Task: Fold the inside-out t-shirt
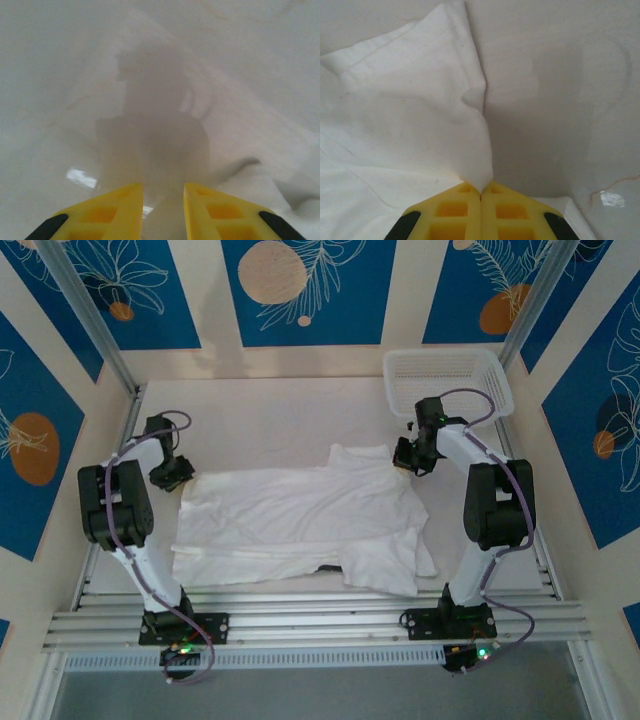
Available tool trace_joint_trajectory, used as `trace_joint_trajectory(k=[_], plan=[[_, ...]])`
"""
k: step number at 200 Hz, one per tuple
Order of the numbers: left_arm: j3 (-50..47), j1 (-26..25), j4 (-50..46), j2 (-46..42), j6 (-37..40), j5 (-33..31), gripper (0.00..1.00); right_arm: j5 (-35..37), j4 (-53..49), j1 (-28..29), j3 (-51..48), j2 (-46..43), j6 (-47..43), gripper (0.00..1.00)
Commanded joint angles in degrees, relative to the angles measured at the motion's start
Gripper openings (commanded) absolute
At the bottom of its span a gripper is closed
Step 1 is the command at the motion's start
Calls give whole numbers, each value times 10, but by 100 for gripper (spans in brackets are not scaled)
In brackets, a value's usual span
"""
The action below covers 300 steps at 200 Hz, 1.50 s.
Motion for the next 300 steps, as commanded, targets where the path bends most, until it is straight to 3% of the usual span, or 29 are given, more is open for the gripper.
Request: trace_joint_trajectory(k=[1,111,166,210,274,300], plan=[[-21,4,66,-35,12,105,31,-10,-17,3,8,11,-1,0],[-12,3,80,8,12,142,35,-10,-22,10,16,16,0,0],[-2,4,57,5,14,109,11,-6,-23,10,16,16,0,0],[14,8,27,-11,7,42,10,2,-25,7,16,17,-1,0],[-3,33,12,-23,-19,2,0,15,-28,-16,-1,11,-3,0],[-26,52,34,-35,-26,40,0,6,-27,-21,-6,9,-4,0]])
